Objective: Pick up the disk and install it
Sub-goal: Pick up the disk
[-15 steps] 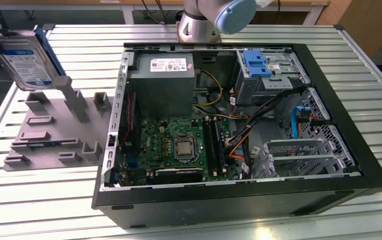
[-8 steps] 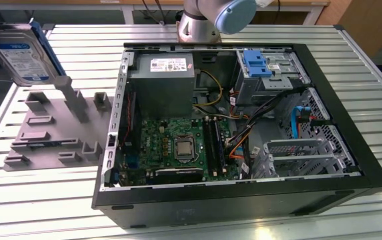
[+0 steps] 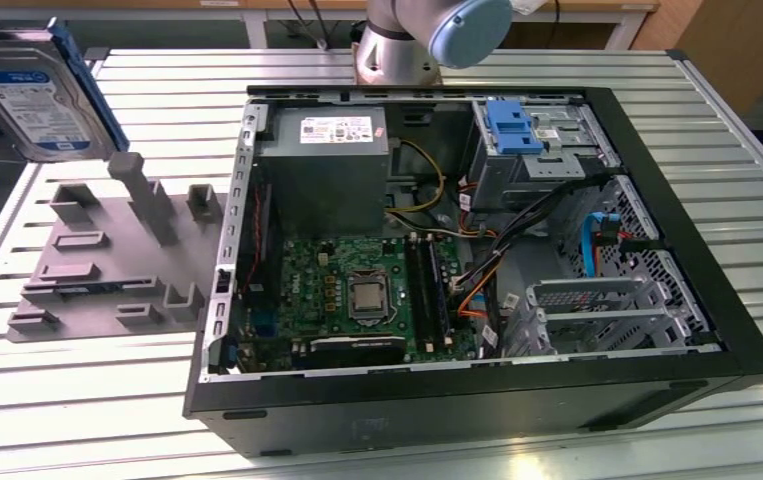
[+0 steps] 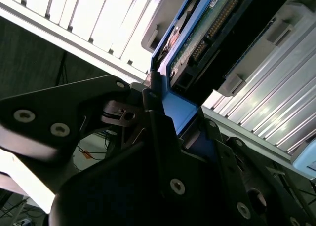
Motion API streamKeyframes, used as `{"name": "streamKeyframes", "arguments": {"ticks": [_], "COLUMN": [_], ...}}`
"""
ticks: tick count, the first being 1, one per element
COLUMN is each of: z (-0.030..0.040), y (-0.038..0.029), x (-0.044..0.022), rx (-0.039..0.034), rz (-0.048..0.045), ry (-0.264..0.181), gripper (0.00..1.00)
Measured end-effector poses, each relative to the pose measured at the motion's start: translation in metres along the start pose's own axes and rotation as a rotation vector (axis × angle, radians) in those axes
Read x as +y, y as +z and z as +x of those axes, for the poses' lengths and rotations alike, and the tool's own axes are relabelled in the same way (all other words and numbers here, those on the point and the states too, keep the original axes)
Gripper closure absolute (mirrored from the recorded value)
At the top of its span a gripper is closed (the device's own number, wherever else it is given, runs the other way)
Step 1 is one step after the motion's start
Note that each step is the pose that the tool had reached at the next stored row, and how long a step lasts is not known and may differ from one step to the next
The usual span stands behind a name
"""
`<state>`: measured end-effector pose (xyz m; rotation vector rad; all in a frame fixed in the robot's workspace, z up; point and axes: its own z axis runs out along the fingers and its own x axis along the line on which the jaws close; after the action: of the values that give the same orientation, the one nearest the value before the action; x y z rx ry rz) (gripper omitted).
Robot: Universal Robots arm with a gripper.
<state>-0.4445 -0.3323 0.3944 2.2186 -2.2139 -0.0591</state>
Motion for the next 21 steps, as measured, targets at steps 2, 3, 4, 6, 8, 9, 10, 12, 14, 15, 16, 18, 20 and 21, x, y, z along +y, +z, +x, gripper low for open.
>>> {"name": "streamKeyframes", "arguments": {"ticks": [2, 3, 4, 6, 8, 9, 10, 12, 14, 15, 16, 18, 20, 21], "z": [-0.0001, -0.0001, -0.0002, -0.0003, -0.0004, -0.0005, -0.0005, -0.0007, -0.0009, -0.0009, -0.001, -0.0012, -0.0014, -0.0015], "y": [-0.0049, -0.0069, -0.009, -0.0125, -0.0172, -0.0206, -0.024, -0.0313, -0.0385, -0.0423, -0.046, -0.0543, -0.063, -0.0671], "x": [0.0002, 0.0002, 0.0003, 0.0004, 0.0006, 0.0007, 0.0008, 0.001, 0.0012, 0.0013, 0.0014, 0.0017, 0.002, 0.0021], "rx": [0.0, 0.0, 0.0, 0.0, 0.0, 0.0, 0.0, 0.0, 0.0, 0.0, -0.0001, 0.0001, 0.0, 0.0], "rz": [-0.0001, 0.0, -0.0001, -0.0001, 0.0001, 0.0, -0.0001, 0.0, -0.0001, -0.0001, 0.0001, -0.0001, -0.0001, -0.0001], "ry": [0.0, 0.0, 0.0, 0.0, 0.0, 0.0, 0.0, 0.0, 0.0, 0.0, 0.0, 0.0, 0.0, 0.0], "gripper": [0.64, 0.64, 0.64, 0.64, 0.64, 0.64, 0.64, 0.64, 0.64, 0.64, 0.64, 0.64, 0.64, 0.64]}}
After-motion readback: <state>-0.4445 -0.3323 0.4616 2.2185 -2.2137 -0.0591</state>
